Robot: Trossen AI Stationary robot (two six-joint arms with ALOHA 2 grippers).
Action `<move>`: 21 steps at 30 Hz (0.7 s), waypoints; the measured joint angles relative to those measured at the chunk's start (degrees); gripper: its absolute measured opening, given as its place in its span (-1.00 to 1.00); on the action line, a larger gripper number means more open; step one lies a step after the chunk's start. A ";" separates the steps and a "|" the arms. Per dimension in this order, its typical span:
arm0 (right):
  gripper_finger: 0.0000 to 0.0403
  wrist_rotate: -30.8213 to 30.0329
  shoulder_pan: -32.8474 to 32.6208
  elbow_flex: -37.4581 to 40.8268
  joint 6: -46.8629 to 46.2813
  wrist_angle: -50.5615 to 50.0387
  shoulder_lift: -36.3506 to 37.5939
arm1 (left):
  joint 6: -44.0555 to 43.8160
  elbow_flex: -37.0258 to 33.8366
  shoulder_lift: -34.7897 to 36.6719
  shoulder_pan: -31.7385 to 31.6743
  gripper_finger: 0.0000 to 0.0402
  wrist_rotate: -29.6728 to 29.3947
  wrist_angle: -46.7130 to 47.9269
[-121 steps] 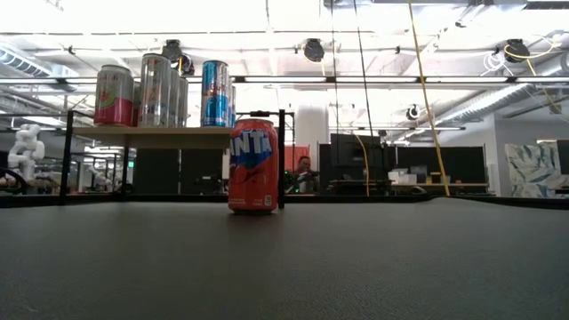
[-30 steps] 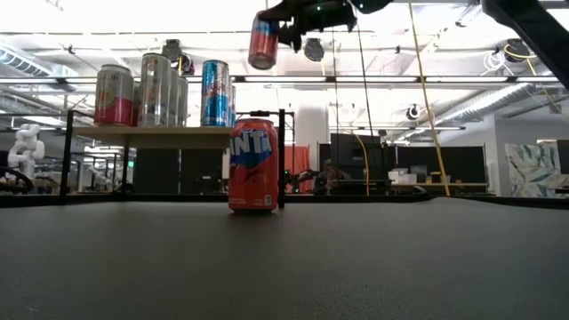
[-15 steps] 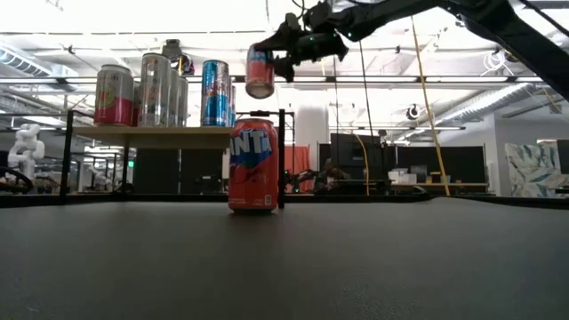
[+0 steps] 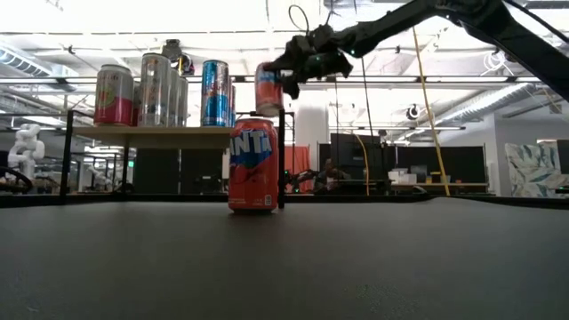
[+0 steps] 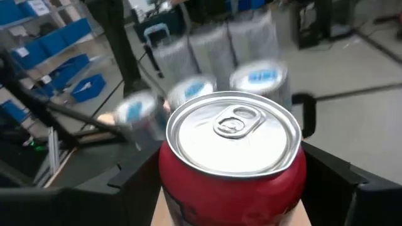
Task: Place canned beverage on shelf
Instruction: Put the bottom left red soda can on the shelf
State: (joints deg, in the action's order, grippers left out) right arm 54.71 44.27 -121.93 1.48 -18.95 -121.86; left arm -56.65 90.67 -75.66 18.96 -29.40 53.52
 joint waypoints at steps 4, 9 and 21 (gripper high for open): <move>0.40 0.99 0.00 3.01 2.52 0.62 -0.02 | -0.03 0.00 0.00 -0.59 0.97 1.47 0.03; 0.40 1.01 -0.19 3.11 5.09 3.54 -0.02 | -0.03 0.00 0.01 -0.56 0.97 2.17 0.02; 0.40 0.83 -0.66 3.13 9.98 10.81 -1.84 | -1.56 0.00 0.00 -0.63 0.97 2.20 -0.45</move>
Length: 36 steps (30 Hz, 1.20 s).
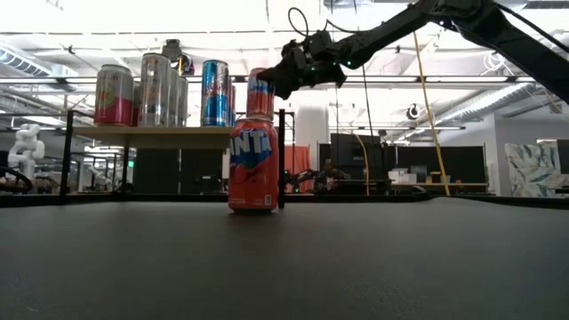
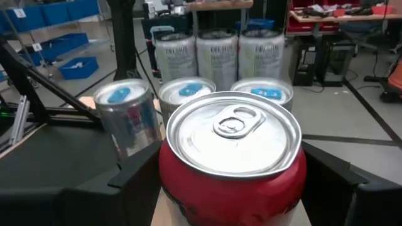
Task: Place canned beverage on shelf
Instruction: Put the bottom left red soda can on the shelf
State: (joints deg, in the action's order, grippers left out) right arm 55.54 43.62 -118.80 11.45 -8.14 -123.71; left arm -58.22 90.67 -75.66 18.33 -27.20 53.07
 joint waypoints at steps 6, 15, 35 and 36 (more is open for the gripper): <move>0.40 0.30 -0.02 0.00 0.34 0.13 -1.74 | -0.02 0.00 0.00 0.00 0.97 0.00 -0.03; 0.40 -0.89 -0.13 0.04 3.31 -2.28 -1.85 | 0.02 0.00 0.00 0.00 0.97 -1.40 -0.01; 0.40 -2.81 -0.79 -0.02 6.73 -4.31 -2.81 | 0.09 0.02 0.01 0.00 0.97 -1.51 -0.01; 0.40 -2.81 -0.79 -0.02 6.74 -4.11 -2.81 | 0.09 0.02 0.00 0.00 0.97 -1.51 0.00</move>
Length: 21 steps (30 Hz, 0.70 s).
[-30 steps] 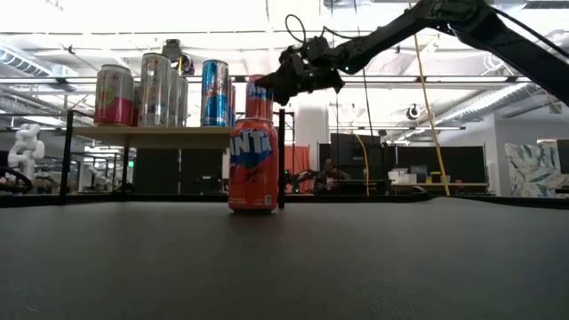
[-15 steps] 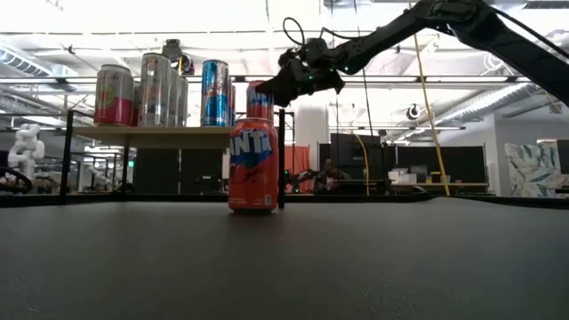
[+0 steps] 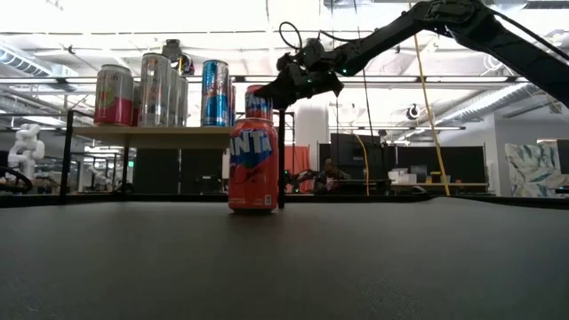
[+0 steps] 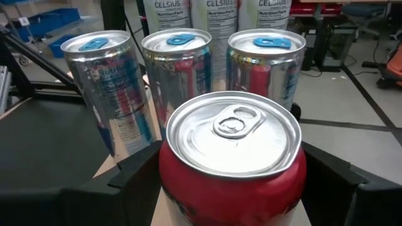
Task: Place canned beverage on shelf
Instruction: Put the bottom left red soda can on the shelf
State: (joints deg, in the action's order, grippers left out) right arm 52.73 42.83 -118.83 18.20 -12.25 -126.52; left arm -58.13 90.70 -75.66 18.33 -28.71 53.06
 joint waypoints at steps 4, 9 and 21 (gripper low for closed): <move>0.40 -0.11 0.03 0.00 -0.06 0.03 0.00 | 0.05 0.00 0.02 0.00 0.97 0.00 0.02; 0.40 -0.19 0.17 0.00 0.54 0.15 0.00 | 0.06 0.00 0.00 0.00 0.97 -0.02 0.00; 0.40 -0.35 0.75 0.00 1.09 0.34 0.00 | 0.04 0.00 0.00 0.00 0.97 -0.02 0.01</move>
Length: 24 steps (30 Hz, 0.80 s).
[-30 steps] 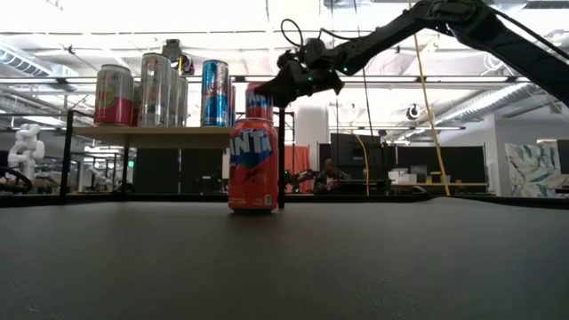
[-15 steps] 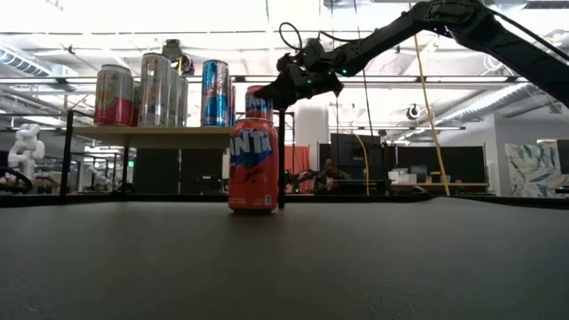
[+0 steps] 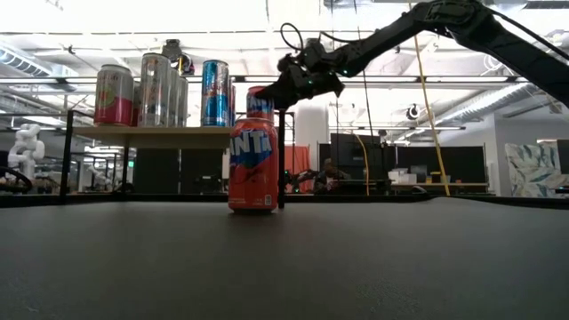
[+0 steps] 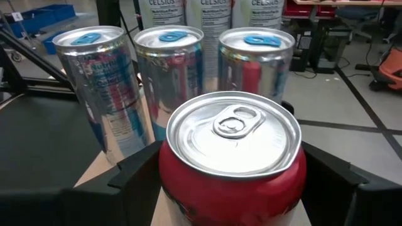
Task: Place canned beverage on shelf
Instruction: Put the bottom left red soda can on the shelf
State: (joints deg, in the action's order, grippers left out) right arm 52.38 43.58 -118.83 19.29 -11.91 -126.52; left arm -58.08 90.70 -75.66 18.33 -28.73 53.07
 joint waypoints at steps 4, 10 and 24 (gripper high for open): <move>0.40 0.07 0.40 0.00 -0.04 -0.23 0.00 | 0.00 0.00 0.00 0.00 0.97 0.00 0.01; 0.40 0.17 0.49 0.00 -0.12 -0.38 0.00 | 0.00 0.00 0.00 0.00 0.97 0.00 0.01; 0.48 0.09 0.47 0.00 -0.13 -0.47 0.00 | 0.00 0.00 0.00 0.00 0.97 0.19 0.04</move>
State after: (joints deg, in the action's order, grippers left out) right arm 52.47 44.05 -118.83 19.16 -12.38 -126.52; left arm -58.08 90.70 -75.66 18.33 -28.54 53.11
